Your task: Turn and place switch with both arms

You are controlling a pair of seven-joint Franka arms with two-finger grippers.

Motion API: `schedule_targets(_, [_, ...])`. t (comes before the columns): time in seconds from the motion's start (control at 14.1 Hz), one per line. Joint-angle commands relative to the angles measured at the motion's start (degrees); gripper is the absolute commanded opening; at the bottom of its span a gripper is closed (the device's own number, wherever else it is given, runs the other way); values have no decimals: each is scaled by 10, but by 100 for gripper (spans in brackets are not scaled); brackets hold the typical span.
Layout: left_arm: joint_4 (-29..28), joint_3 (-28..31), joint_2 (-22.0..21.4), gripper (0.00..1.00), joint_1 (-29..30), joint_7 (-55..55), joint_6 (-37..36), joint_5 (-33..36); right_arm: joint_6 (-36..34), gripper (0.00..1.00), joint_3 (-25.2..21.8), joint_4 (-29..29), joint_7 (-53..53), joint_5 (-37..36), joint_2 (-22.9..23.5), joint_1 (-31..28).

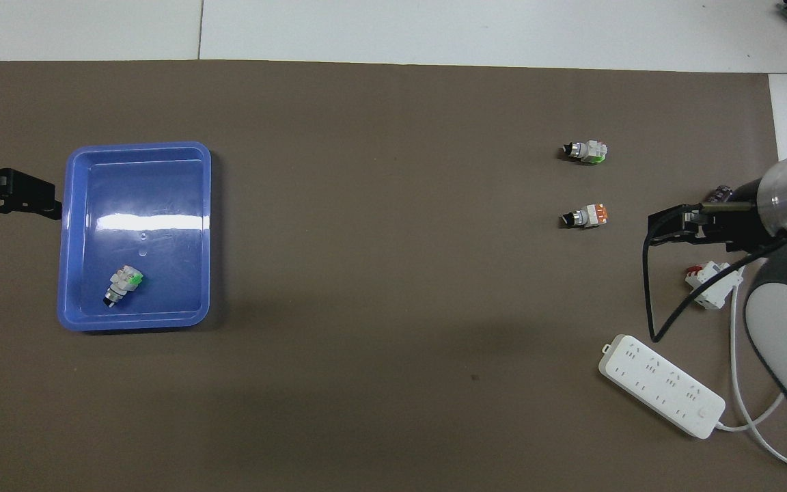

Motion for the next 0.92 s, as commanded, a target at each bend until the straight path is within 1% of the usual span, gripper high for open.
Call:
schedule_targets(0.0, [-21,-3,-17,100,4,2,13,8,7,100,6,-16,-14,5,-14,-11])
schedule_targets(0.36, [-21,-3,-17,100,4,1,13,8,10,100,6,-12,-19,4,-12,-14])
schedule_targets(0.43, [-21,-4,-17,100,4,2,13,8,25,100,6,-13,-28,4,-11,-14])
schedule_targets(0.64, [-21,-3,-17,100,4,1,13,8,31,99,6,-13,-75,4,-8,-17])
schedule_targets(0.85, [-21,-3,-17,100,4,1,13,8,44,99,6,-10,-171,4,3,-20])
